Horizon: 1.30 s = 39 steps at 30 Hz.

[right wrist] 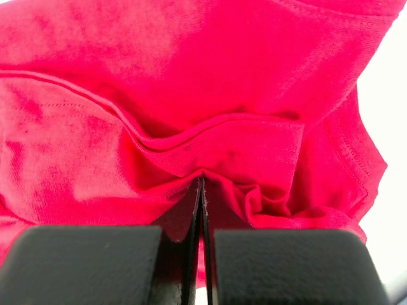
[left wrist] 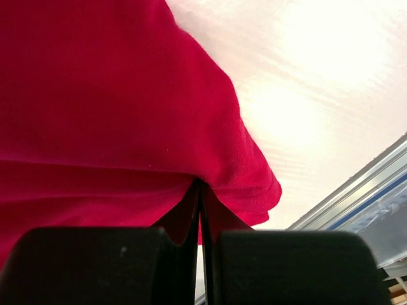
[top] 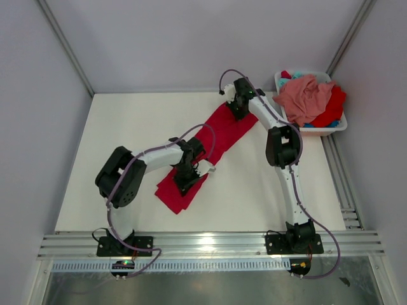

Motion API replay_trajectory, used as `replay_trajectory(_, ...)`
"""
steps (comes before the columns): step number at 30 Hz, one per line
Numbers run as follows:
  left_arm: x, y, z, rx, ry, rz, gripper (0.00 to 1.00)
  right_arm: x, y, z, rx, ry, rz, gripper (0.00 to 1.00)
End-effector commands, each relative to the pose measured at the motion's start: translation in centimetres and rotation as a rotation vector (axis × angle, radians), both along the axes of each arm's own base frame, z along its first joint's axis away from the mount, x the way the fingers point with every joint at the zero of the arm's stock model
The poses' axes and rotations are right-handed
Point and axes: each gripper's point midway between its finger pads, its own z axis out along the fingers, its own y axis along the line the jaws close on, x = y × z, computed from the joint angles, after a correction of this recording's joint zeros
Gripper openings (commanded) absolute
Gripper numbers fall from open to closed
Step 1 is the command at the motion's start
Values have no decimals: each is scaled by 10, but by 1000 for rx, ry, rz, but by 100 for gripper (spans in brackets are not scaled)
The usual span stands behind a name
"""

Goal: Fold and stack the t-shirts
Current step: Fold the tshirt

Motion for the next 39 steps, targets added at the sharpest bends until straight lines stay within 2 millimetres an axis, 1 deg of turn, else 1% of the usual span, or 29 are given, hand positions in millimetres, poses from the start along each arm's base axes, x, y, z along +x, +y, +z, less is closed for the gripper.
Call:
replay_trajectory(1,-11,-25,-9,-48,20,-79,0,24,4,11,-15,-97,11,3)
replay_trajectory(4,-19,-36,-12,-43,19,-119,0,27,5,13,-16,-106,24,3)
replay_trajectory(6,-19,-45,-13,-47,15,-140,0,24,9,13,-9,-98,48,3)
replay_trajectory(10,-17,-58,-11,-66,0,-167,0,20,13,12,-3,-90,79,3)
replay_trajectory(11,-12,-65,-7,-83,-15,-173,0,20,14,12,-4,-89,85,3)
replay_trajectory(13,-11,-74,-5,-92,-22,-185,0,18,17,11,-10,-86,102,3)
replay_trajectory(14,-7,-81,-3,-100,-32,-193,0,18,17,11,-15,-88,107,3)
replay_trajectory(19,-12,-102,-3,-115,-30,-242,0,15,23,12,-26,-96,129,3)
replay_trajectory(22,-18,-107,-9,-106,-17,-270,0,15,26,14,-27,-100,137,3)
replay_trajectory(28,-32,-110,-16,-108,23,-287,0,15,31,14,-38,-109,168,3)
replay_trajectory(30,-37,-111,-17,-107,33,-301,0,15,35,14,-44,-114,185,3)
replay_trajectory(33,-49,-113,-20,-96,51,-342,0,14,39,13,-56,-122,205,3)
replay_trajectory(36,-61,-120,-20,-104,66,-380,0,18,42,15,-60,-141,209,3)
replay_trajectory(39,-67,-125,-19,-114,86,-396,0,21,43,17,-57,-155,209,3)
